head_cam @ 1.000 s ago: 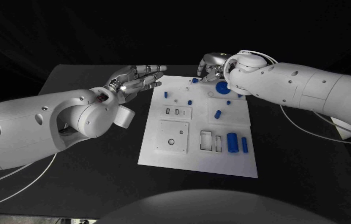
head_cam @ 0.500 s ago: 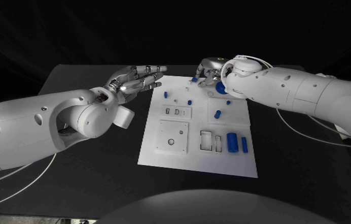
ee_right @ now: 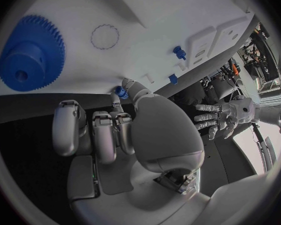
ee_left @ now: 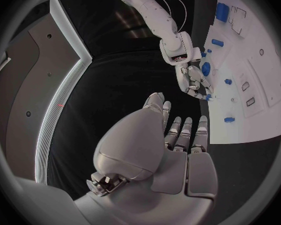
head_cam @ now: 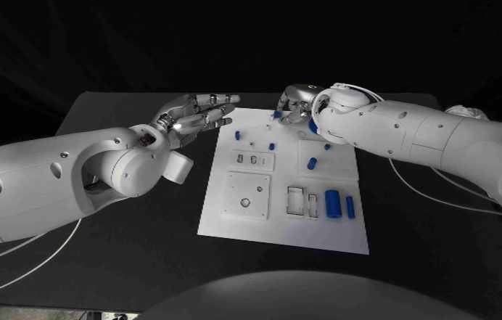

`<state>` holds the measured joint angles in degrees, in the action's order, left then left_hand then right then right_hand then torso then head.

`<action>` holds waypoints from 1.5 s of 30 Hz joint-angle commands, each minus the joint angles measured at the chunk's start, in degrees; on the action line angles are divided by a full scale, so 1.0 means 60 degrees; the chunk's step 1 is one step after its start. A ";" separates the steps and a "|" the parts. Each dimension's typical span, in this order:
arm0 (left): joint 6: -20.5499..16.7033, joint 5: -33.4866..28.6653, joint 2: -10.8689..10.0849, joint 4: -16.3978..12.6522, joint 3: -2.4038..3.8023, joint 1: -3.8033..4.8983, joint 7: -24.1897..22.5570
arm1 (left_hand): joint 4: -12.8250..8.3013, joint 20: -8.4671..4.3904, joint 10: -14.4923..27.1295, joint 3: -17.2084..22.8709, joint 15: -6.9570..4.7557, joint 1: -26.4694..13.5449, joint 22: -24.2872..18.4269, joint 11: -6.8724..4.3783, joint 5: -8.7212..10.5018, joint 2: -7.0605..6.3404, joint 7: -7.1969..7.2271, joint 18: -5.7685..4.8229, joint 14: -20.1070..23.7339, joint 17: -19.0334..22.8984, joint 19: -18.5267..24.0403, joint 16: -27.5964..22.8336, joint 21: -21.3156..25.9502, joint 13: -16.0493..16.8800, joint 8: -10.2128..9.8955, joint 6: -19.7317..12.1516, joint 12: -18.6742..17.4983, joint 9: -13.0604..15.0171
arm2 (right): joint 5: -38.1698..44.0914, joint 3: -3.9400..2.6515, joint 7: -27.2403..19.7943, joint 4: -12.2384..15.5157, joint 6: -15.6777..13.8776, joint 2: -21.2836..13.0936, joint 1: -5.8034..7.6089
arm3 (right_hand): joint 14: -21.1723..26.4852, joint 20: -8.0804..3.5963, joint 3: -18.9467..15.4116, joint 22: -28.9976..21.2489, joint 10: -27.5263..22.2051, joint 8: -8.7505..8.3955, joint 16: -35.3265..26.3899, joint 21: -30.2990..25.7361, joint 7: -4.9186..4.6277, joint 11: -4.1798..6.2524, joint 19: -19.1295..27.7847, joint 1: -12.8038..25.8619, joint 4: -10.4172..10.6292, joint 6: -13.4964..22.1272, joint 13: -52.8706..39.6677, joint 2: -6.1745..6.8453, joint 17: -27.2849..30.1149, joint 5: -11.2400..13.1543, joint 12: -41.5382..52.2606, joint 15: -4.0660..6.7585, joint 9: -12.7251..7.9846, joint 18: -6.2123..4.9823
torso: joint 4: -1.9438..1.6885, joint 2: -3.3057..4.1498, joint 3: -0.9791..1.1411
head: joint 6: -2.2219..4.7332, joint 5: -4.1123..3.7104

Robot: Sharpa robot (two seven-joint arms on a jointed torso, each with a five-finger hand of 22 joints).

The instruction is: Assemble the parts on the task board

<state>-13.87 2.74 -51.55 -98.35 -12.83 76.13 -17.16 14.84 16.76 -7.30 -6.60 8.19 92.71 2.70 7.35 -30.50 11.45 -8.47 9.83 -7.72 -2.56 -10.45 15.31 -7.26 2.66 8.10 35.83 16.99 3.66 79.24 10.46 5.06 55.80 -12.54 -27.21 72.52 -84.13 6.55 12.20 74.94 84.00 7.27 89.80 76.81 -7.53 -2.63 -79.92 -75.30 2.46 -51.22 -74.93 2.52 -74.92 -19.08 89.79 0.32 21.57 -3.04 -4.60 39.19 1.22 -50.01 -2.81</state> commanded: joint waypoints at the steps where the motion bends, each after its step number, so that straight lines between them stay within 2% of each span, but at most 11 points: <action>1: 0.0173 0.0053 0.0011 -0.0033 0.0008 0.0008 -0.0014 | 0.0009 0.0003 -0.0007 0.0074 0.0024 0.0102 -0.0003 0.0059 -0.0058 0.0018 -0.0046 -0.0196 -0.0069 -0.0011 -0.0097 0.0059 -0.0048 0.0014 0.0039 0.0067 0.0070 0.0016 | -0.0101 0.0001 -0.0057 -0.0040 -0.0278 0.0062 -0.0030 | -0.0978 -0.0011 0.0040 0.1703 0.1000 -0.0053 0.0033 -0.0091 -0.0014 -0.0096 0.0115 0.0158 0.0087 -0.0110 -0.2511 -0.0007 -0.2514 -0.0005 0.0036 -0.0087 -0.0028 -0.0097 | 0.0001 -0.0001 0.0001 | 0.0002 0.0010; 6: 0.0172 0.0053 0.0011 -0.0036 0.0008 0.0009 0.0010 | 0.0009 0.0003 -0.0007 0.0074 0.0024 0.0102 -0.0003 0.0059 -0.0058 0.0018 -0.0046 -0.0196 -0.0069 -0.0011 -0.0097 0.0059 -0.0048 0.0014 0.0039 0.0067 0.0070 0.0016 | -0.0210 0.0001 0.0013 -0.0066 -0.0320 0.0103 -0.0045 | -0.0978 0.0009 0.0049 0.1649 0.1000 -0.0056 0.0033 -0.0250 -0.0011 -0.0124 0.0236 0.0300 0.0174 -0.0233 -0.2511 -0.0038 -0.2514 0.0143 0.0036 -0.0113 -0.0041 -0.0135 | 0.0009 -0.0001 -0.0007 | 0.0002 0.0007; 9: 0.0174 0.0053 0.0016 -0.0037 0.0008 0.0009 0.0024 | 0.0009 0.0003 -0.0007 0.0074 0.0024 0.0102 -0.0003 0.0059 -0.0058 0.0018 -0.0046 -0.0196 -0.0069 -0.0011 -0.0097 0.0059 -0.0048 0.0014 0.0039 0.0067 0.0070 0.0016 | -0.0283 0.0001 0.0051 -0.0070 -0.0304 0.0119 -0.0049 | -0.0978 0.0017 0.0141 0.1630 0.1000 0.0048 0.0033 -0.0313 0.0035 -0.0117 0.0281 0.0195 0.0090 -0.0471 -0.2511 -0.0101 -0.2514 0.0119 0.0036 -0.0115 0.0030 -0.0151 | 0.0013 -0.0004 -0.0006 | 0.0002 0.0005; 14: 0.0168 0.0053 0.0021 -0.0037 0.0009 0.0009 0.0035 | 0.0012 0.0003 -0.0009 0.0078 0.0025 0.0102 -0.0003 0.0065 -0.0058 0.0017 -0.0051 -0.0198 -0.0070 -0.0011 -0.0098 0.0062 -0.0049 0.0015 0.0040 0.0065 0.0075 0.0015 | -0.0497 0.0001 0.0076 -0.0069 -0.0382 0.0131 -0.0055 | -0.0978 -0.0010 0.0346 0.1579 0.1000 0.0396 0.0033 -0.0485 0.0166 -0.0045 0.0408 -0.0056 -0.0143 -0.0954 -0.2511 -0.0270 -0.2514 -0.0369 0.0036 -0.0065 0.0304 -0.0194 | 0.0010 -0.0002 -0.0006 | 0.0002 -0.0003; 19: 0.0164 0.0054 0.0021 -0.0037 0.0009 0.0009 0.0053 | 0.0015 0.0003 -0.0011 0.0082 0.0026 0.0102 -0.0003 0.0070 -0.0059 0.0016 -0.0055 -0.0200 -0.0071 -0.0012 -0.0099 0.0065 -0.0050 0.0015 0.0042 0.0062 0.0080 0.0015 | -0.0690 0.0001 0.0053 -0.0085 -0.0624 0.0131 -0.0060 | -0.0978 -0.0131 0.0464 0.1572 0.1000 0.1001 0.0033 -0.0538 0.0335 0.0105 0.0427 -0.0312 -0.0484 -0.1271 -0.2511 -0.0450 -0.2514 -0.0685 0.0036 0.0054 0.0958 -0.0207 | 0.0010 -0.0007 -0.0001 | 0.0002 0.0006; 22: 0.0155 0.0054 0.0012 -0.0042 0.0009 0.0009 0.0054 | 0.0015 0.0003 -0.0011 0.0082 0.0026 0.0102 -0.0003 0.0070 -0.0059 0.0016 -0.0055 -0.0200 -0.0071 -0.0012 -0.0099 0.0065 -0.0050 0.0015 0.0042 0.0062 0.0080 0.0015 | -0.0735 0.0001 0.0004 -0.0093 -0.0770 0.0118 -0.0061 | -0.0978 -0.0178 0.0487 0.1578 0.1000 0.1352 0.0033 -0.0536 0.0335 0.0125 0.0405 -0.0350 -0.0650 -0.1079 -0.2511 -0.0530 -0.2514 -0.0801 0.0036 0.0060 0.1504 -0.0201 | 0.0010 -0.0003 0.0000 | 0.0002 0.0031; 26: 0.0145 0.0054 -0.0012 -0.0049 0.0008 0.0009 0.0052 | 0.0015 0.0003 -0.0011 0.0082 0.0026 0.0102 -0.0003 0.0070 -0.0059 0.0016 -0.0055 -0.0200 -0.0071 -0.0012 -0.0099 0.0065 -0.0050 0.0015 0.0042 0.0062 0.0080 0.0015 | -0.0750 0.0001 -0.0099 -0.0097 -0.1050 0.0079 -0.0056 | -0.0978 -0.0169 0.0511 0.1593 0.1000 0.1601 0.0033 -0.0499 0.0311 0.0092 0.0361 -0.0389 -0.0813 -0.0919 -0.2511 -0.0502 -0.2514 -0.0866 0.0036 0.0086 0.1918 -0.0184 | 0.0014 -0.0008 -0.0005 | 0.0002 0.0064; 31: 0.0115 0.0059 -0.0053 -0.0068 0.0008 0.0009 0.0053 | 0.0015 0.0003 -0.0011 0.0082 0.0026 0.0102 -0.0003 0.0070 -0.0059 0.0016 -0.0055 -0.0200 -0.0071 -0.0012 -0.0099 0.0065 -0.0050 0.0015 0.0042 0.0062 0.0080 0.0015 | -0.0292 0.0001 -0.0114 0.0012 -0.1240 -0.0030 0.0023 | -0.0978 -0.0170 0.0519 0.1599 0.1000 0.1700 0.0033 -0.0480 0.0295 0.0083 0.0336 -0.0406 -0.0893 -0.0871 -0.2511 -0.0456 -0.2514 -0.0866 0.0036 0.0087 0.2090 -0.0181 | 0.0018 -0.0015 -0.0024 | 0.0002 0.0098; 35: 0.0092 0.0086 -0.0081 -0.0079 0.0008 0.0009 0.0057 | 0.0015 0.0003 -0.0011 0.0082 0.0026 0.0102 -0.0003 0.0070 -0.0059 0.0016 -0.0055 -0.0200 -0.0071 -0.0012 -0.0099 0.0065 -0.0050 0.0015 0.0042 0.0062 0.0080 0.0015 | 0.0577 0.0001 0.0003 0.0278 -0.1266 -0.0170 0.0202 | -0.0978 -0.0171 0.0502 0.1610 0.1000 0.1744 0.0033 -0.0447 0.0294 0.0082 0.0304 -0.0407 -0.0942 -0.0866 -0.2511 -0.0390 -0.2514 -0.0823 0.0036 0.0088 0.2169 -0.0173 | 0.0018 -0.0006 -0.0015 | 0.0002 0.0110; 42: 0.0065 0.0103 -0.0067 -0.0077 0.0008 0.0010 0.0077 | 0.0029 0.0003 -0.0021 0.0101 0.0030 0.0101 -0.0001 0.0085 -0.0067 0.0021 -0.0069 -0.0209 -0.0075 -0.0013 -0.0111 0.0082 -0.0057 0.0018 0.0053 0.0081 0.0107 0.0016 | 0.2259 0.0004 0.0320 0.0826 -0.0611 -0.0289 0.0548 | -0.0978 -0.0173 0.0467 0.1623 0.1000 0.1770 0.0033 -0.0408 0.0302 0.0099 0.0266 -0.0419 -0.1023 -0.0895 -0.2511 -0.0267 -0.2514 -0.0746 0.0036 0.0094 0.2236 -0.0163 | -0.0001 -0.0017 -0.0034 | 0.0002 0.0050; 45: 0.0065 0.0105 -0.0040 -0.0075 0.0009 0.0011 0.0077 | 0.0029 0.0003 -0.0021 0.0101 0.0030 0.0101 -0.0001 0.0085 -0.0067 0.0021 -0.0069 -0.0209 -0.0075 -0.0013 -0.0111 0.0082 -0.0057 0.0018 0.0053 0.0081 0.0107 0.0016 | 0.2686 0.0007 0.0377 0.0935 -0.0214 -0.0256 0.0587 | -0.0978 -0.0178 0.0471 0.1619 0.1000 0.1772 0.0033 -0.0422 0.0313 0.0119 0.0274 -0.0441 -0.1056 -0.0912 -0.2511 -0.0247 -0.2514 -0.0680 0.0036 0.0107 0.2256 -0.0167 | -0.0023 -0.0008 -0.0019 | 0.0002 0.0067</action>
<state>-13.89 2.98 -51.93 -98.65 -12.83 76.14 -16.48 14.99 16.76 -7.51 -6.45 8.40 92.71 2.70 7.55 -30.73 11.45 -8.68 9.25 -7.93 -2.59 -10.86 15.63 -7.26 2.68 8.09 36.04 17.29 3.69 88.59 10.44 6.11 61.16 -17.51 -28.81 76.07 -83.92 5.52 15.02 74.91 83.94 14.72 89.80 74.21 -5.74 -2.35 -78.11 -77.98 -3.57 -56.44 -74.91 0.68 -74.94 -23.28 89.78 0.54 24.09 -3.96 -4.60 39.12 1.06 -50.01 -2.46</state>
